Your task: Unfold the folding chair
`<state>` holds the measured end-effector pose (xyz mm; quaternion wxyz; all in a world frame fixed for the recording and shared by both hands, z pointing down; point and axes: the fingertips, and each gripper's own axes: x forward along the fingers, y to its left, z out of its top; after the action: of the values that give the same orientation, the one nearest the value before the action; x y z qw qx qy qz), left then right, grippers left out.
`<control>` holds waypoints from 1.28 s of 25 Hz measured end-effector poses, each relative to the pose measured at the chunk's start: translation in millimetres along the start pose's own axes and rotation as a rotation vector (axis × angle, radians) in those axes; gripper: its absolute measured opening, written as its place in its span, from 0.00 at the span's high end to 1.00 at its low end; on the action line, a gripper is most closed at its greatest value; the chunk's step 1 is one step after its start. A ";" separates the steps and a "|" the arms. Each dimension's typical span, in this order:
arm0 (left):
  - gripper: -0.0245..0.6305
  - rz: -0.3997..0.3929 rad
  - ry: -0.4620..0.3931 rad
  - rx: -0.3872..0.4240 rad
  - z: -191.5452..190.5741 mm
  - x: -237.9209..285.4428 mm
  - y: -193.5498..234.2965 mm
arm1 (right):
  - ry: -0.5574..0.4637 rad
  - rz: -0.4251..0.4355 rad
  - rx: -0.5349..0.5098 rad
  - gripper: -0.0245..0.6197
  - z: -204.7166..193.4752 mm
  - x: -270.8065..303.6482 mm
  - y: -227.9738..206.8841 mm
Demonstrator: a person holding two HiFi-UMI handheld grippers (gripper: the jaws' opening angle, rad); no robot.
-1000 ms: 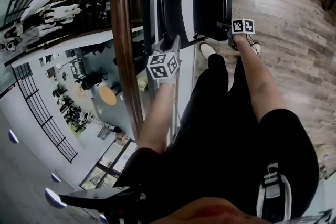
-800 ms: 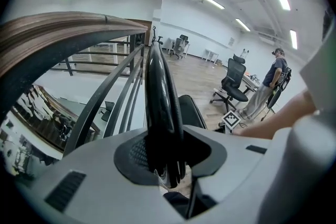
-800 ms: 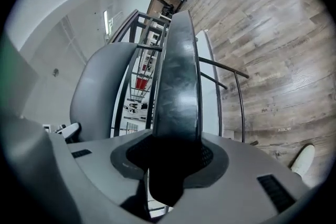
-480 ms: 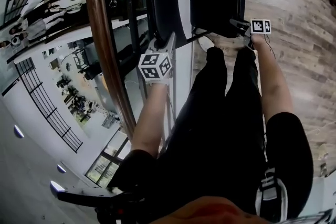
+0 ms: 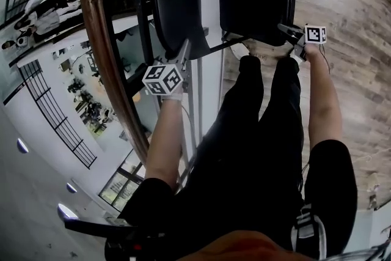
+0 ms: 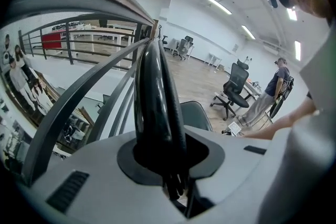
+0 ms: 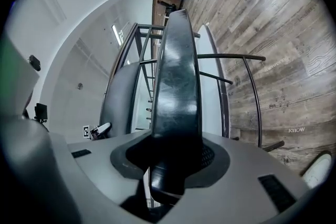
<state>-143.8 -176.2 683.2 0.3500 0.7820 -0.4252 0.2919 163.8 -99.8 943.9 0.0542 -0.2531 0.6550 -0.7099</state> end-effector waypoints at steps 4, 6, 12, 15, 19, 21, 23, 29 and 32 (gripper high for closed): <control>0.86 -0.037 -0.005 -0.026 -9.6 3.3 13.4 | 0.005 -0.003 -0.016 0.73 -0.9 -3.1 -24.1; 0.86 -0.049 0.001 -0.040 -14.3 7.6 19.2 | 0.000 0.019 -0.019 0.73 -0.3 -4.2 -33.3; 0.86 -0.087 0.017 -0.040 -10.6 0.4 30.1 | -0.020 0.181 0.011 0.71 3.9 2.6 -19.7; 0.85 -0.108 0.018 -0.052 -15.4 -1.0 42.6 | -0.006 0.165 0.010 0.71 4.4 2.3 -33.6; 0.85 -0.122 0.016 -0.082 -55.8 26.3 48.6 | 0.016 0.187 0.010 0.70 0.3 -4.7 -88.3; 0.85 -0.125 0.015 -0.087 -64.2 39.2 35.4 | 0.029 0.199 0.021 0.69 7.3 -20.1 -108.6; 0.85 -0.146 0.016 -0.079 -58.0 60.5 22.4 | 0.010 0.183 0.029 0.68 20.7 -41.5 -127.9; 0.83 -0.235 -0.018 -0.095 -49.8 73.7 4.7 | -0.011 0.184 0.000 0.66 29.1 -58.9 -147.0; 0.81 -0.248 -0.032 -0.080 -48.7 73.6 -10.8 | -0.028 0.158 -0.003 0.63 31.3 -58.7 -152.8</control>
<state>-107.7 -167.1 763.9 0.4076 0.8185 -0.3421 0.2165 267.0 -83.2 1073.7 0.1188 -0.2110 0.6731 -0.6988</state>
